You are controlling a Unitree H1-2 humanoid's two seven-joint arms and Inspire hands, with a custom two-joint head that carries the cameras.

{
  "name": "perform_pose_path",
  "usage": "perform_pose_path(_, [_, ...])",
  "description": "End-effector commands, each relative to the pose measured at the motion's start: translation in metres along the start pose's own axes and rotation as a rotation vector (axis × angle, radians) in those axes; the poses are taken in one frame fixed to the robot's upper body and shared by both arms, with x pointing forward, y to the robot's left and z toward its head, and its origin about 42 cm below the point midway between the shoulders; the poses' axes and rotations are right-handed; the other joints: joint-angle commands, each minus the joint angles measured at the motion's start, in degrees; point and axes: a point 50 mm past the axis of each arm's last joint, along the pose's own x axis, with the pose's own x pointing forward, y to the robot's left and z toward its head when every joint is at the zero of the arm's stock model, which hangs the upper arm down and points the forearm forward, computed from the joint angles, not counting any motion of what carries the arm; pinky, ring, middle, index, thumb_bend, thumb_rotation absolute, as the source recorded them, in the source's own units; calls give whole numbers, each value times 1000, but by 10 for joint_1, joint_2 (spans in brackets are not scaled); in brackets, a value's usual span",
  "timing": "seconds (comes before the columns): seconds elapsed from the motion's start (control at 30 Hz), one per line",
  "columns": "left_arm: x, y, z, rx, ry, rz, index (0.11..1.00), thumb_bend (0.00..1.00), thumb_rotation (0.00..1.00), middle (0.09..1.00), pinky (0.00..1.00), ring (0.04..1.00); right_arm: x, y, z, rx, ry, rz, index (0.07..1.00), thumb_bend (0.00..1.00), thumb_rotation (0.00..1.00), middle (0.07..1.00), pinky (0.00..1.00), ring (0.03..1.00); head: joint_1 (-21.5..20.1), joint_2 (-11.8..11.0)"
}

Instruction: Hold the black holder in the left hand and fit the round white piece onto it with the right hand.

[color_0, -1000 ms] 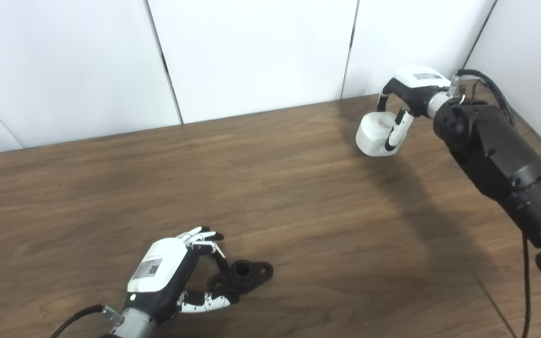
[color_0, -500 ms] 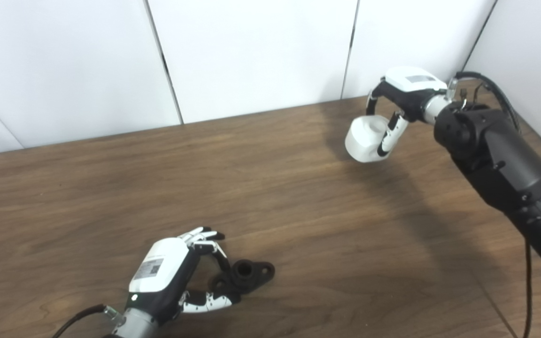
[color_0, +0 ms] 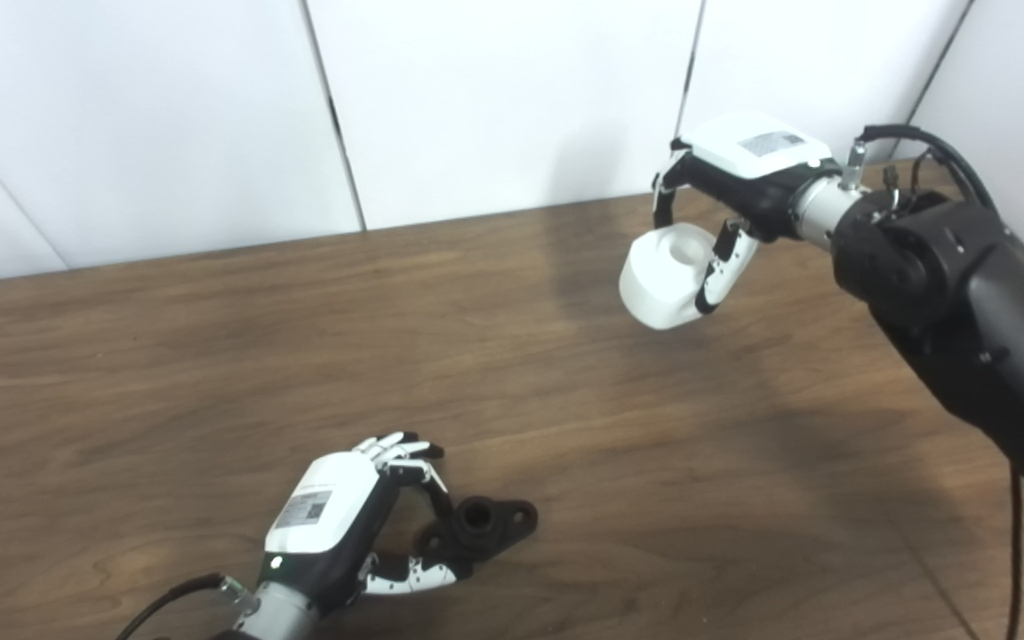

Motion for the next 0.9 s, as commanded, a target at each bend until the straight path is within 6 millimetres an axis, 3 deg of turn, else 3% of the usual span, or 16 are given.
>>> perform_pose_path(0.0, [-1,-14,1,-17,27,-80,489,513,54,832,910,911,-12,-28,16,-56,-39,-83,484,526,142,814,883,954,2,1])
perform_pose_path(0.2, [4,-16,6,-16,20,-71,489,513,54,829,920,912,-33,-35,52,-53,-150,-88,484,526,140,800,866,948,14,7])
perform_pose_path(0.4, [9,-17,11,-24,11,-62,488,513,54,823,906,906,-45,-33,74,-73,-230,-63,483,526,143,803,882,940,20,19])
perform_pose_path(0.87, [20,-19,26,-14,1,-50,489,512,54,820,915,897,-53,-13,91,-37,-334,-10,483,526,142,812,932,958,44,43])
